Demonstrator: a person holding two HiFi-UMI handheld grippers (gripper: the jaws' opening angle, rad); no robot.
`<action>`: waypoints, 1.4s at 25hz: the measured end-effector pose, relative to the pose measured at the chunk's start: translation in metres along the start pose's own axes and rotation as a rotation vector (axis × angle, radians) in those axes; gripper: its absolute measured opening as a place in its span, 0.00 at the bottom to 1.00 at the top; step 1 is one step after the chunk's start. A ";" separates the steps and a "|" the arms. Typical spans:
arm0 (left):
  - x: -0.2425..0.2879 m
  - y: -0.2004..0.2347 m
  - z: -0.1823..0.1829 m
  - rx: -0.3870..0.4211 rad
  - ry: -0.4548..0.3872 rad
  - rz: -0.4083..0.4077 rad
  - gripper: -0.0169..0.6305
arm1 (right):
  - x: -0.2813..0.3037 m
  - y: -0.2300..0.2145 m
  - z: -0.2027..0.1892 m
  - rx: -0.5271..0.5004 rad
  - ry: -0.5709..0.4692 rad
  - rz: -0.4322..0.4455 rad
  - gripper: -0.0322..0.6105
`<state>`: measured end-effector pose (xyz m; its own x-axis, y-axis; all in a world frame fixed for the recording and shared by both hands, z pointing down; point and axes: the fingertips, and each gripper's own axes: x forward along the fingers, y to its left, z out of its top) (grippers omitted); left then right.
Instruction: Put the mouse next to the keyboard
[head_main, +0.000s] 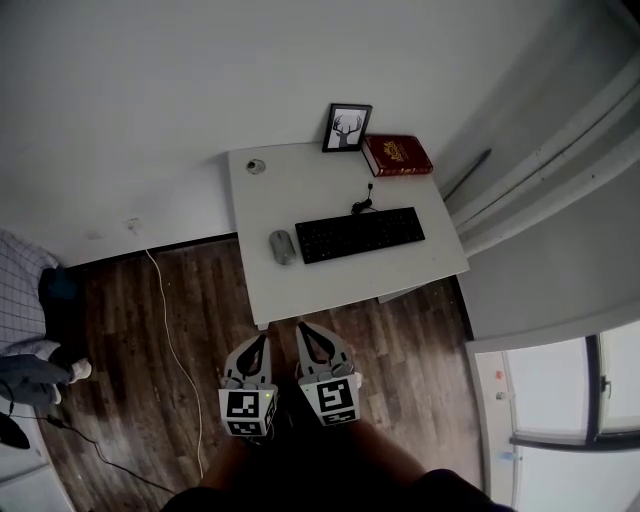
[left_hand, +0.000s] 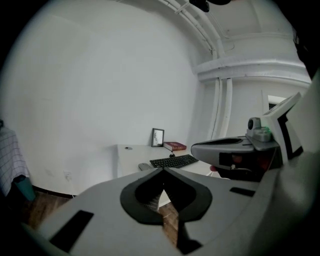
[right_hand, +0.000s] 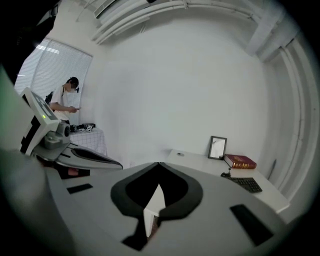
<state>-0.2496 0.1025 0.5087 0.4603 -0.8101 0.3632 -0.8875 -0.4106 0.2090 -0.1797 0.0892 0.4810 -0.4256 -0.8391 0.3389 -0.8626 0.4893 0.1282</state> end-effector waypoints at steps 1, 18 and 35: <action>0.004 0.003 0.000 -0.003 0.003 0.001 0.03 | 0.006 -0.003 -0.002 0.005 0.014 -0.002 0.08; 0.089 0.053 -0.006 -0.007 0.126 0.062 0.03 | 0.135 -0.055 -0.040 0.109 0.244 0.054 0.08; 0.155 0.070 -0.010 -0.059 0.200 0.083 0.03 | 0.221 -0.080 -0.085 0.121 0.473 0.159 0.27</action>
<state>-0.2403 -0.0483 0.5886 0.3858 -0.7383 0.5533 -0.9225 -0.3163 0.2212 -0.1809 -0.1151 0.6248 -0.4075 -0.5436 0.7338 -0.8348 0.5475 -0.0580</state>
